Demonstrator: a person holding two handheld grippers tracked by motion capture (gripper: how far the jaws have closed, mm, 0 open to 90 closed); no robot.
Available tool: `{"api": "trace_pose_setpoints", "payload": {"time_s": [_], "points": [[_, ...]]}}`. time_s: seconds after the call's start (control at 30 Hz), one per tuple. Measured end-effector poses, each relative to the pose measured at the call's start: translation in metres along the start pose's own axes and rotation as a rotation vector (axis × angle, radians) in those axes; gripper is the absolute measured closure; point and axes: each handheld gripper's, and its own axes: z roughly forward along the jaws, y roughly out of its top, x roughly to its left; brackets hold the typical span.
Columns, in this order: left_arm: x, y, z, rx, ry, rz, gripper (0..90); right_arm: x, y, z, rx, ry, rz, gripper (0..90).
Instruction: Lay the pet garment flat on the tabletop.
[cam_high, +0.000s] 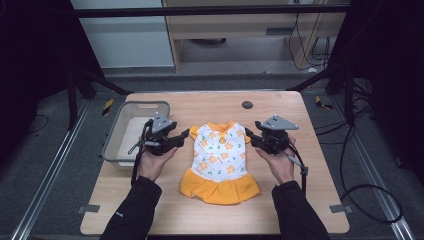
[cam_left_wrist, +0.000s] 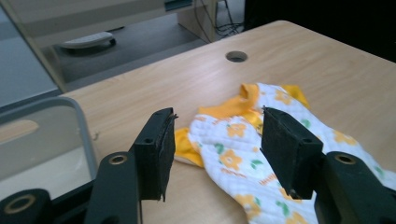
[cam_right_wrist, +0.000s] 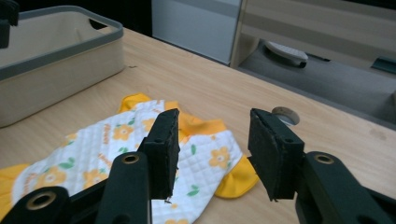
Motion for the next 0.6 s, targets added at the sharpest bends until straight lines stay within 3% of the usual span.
{"api": "trace_pose_setpoints", "payload": {"time_s": [0.1,0.27,0.37,0.53,0.6], "points": [[-0.009,-0.01,-0.007,0.028,-0.013,0.033,46.4,0.004,-0.006,-0.009,0.025,0.035,0.008,50.1],[-0.018,-0.028,-0.016,0.059,-0.054,0.041,50.2,0.012,-0.022,-0.026,0.054,0.084,0.006,47.6],[-0.023,-0.05,-0.021,0.11,-0.063,0.051,51.7,0.017,-0.034,-0.033,0.075,0.108,0.004,46.9],[-0.021,-0.07,-0.028,0.143,-0.072,0.019,53.4,0.02,-0.052,-0.041,0.111,0.125,0.016,46.5],[-0.021,-0.088,-0.029,0.195,-0.067,0.011,53.6,0.022,-0.068,-0.044,0.138,0.134,0.034,47.3]]}}
